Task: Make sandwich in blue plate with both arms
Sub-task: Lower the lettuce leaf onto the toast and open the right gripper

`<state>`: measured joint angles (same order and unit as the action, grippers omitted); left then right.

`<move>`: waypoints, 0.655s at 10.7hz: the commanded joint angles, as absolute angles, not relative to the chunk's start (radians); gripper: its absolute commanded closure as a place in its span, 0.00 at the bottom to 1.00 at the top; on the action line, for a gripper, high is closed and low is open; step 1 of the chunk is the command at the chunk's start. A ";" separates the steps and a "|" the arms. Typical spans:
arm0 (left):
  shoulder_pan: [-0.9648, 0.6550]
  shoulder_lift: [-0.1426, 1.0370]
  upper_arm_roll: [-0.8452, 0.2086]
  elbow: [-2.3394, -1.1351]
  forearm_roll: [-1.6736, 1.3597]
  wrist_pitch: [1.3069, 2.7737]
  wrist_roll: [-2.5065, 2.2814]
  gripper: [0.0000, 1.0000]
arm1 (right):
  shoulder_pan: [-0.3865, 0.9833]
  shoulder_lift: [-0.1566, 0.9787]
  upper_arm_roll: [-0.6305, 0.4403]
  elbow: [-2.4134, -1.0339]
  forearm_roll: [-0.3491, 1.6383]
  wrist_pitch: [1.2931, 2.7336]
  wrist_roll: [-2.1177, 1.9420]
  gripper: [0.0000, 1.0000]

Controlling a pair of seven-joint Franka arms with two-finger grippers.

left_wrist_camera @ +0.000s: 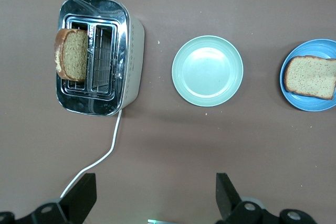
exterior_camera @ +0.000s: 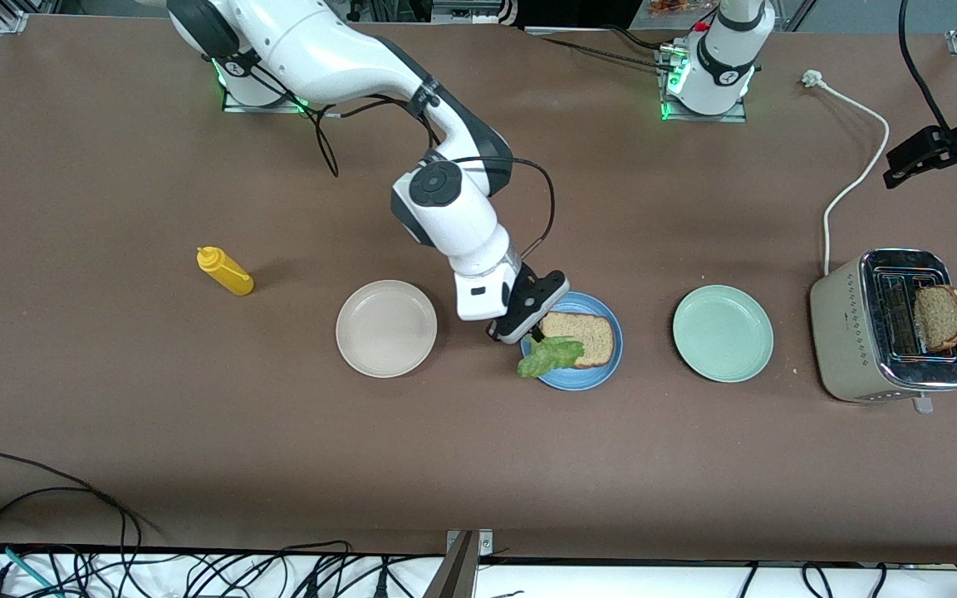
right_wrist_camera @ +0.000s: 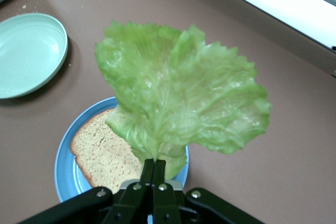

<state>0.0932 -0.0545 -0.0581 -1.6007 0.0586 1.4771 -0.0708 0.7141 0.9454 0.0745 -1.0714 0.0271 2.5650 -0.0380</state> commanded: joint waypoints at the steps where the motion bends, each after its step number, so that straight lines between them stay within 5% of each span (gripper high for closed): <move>1: 0.095 -0.048 -0.063 -1.577 0.087 1.456 -0.075 0.00 | 0.744 0.974 0.066 -1.074 -0.031 2.606 -0.040 1.00; 7: 0.097 -0.046 -0.061 -1.577 0.086 1.457 -0.075 0.00 | 0.788 0.973 0.072 -1.120 -0.110 2.592 -0.092 1.00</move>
<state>0.0943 -0.0543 -0.0561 -1.6007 0.0586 1.4762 -0.0708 0.7808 0.9800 0.0741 -1.0908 -0.0952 2.5914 -0.0589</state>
